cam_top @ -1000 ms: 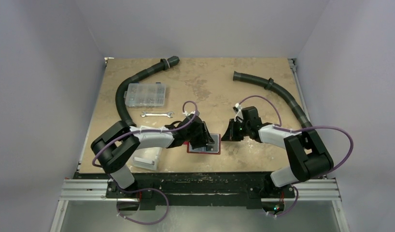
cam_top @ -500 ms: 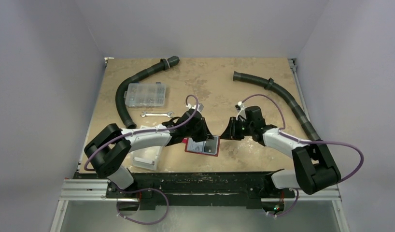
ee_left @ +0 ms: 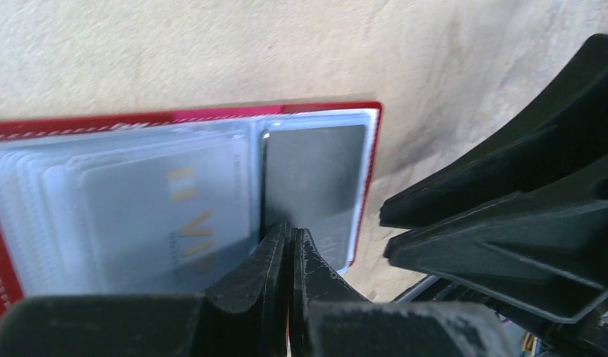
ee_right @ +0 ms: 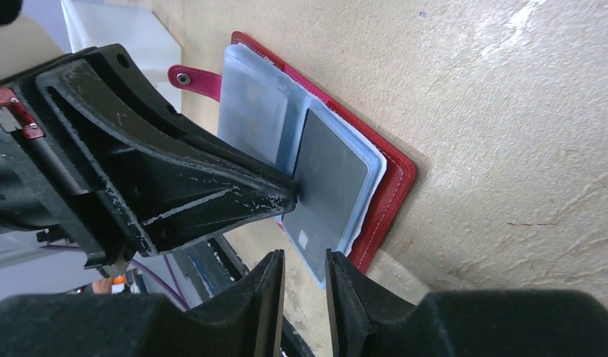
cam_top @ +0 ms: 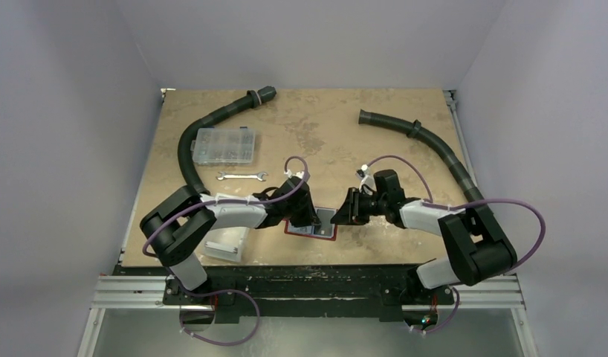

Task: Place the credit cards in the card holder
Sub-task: Insert the credit card into the card holder.

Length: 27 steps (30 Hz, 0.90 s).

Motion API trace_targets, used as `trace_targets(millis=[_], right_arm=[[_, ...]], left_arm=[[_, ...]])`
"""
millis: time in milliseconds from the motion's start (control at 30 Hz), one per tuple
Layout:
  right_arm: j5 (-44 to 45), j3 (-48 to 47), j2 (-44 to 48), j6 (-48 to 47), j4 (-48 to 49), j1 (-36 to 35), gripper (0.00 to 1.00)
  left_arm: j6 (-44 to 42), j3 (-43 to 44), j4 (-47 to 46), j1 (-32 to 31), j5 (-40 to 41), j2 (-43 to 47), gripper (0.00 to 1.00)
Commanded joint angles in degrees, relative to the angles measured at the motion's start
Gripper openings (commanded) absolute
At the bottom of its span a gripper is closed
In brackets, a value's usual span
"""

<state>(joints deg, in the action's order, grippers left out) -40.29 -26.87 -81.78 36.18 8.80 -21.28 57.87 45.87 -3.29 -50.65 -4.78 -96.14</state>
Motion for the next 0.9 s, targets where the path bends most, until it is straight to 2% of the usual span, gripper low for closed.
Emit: trace_targets(millis=[0, 867], right_arm=[[-3.5, 0.7, -2.4, 1.9, 5.7, -0.3, 0.34], [-3.1, -0.2, -5.7, 3.3, 7.5, -2.1, 0.35]], left_arm=[[-1.1, -2.5, -0.5, 0.2, 2.8, 3.3, 0.0], [0.5, -6.7, -3.4, 0.2, 3.3, 2.9, 0.0]])
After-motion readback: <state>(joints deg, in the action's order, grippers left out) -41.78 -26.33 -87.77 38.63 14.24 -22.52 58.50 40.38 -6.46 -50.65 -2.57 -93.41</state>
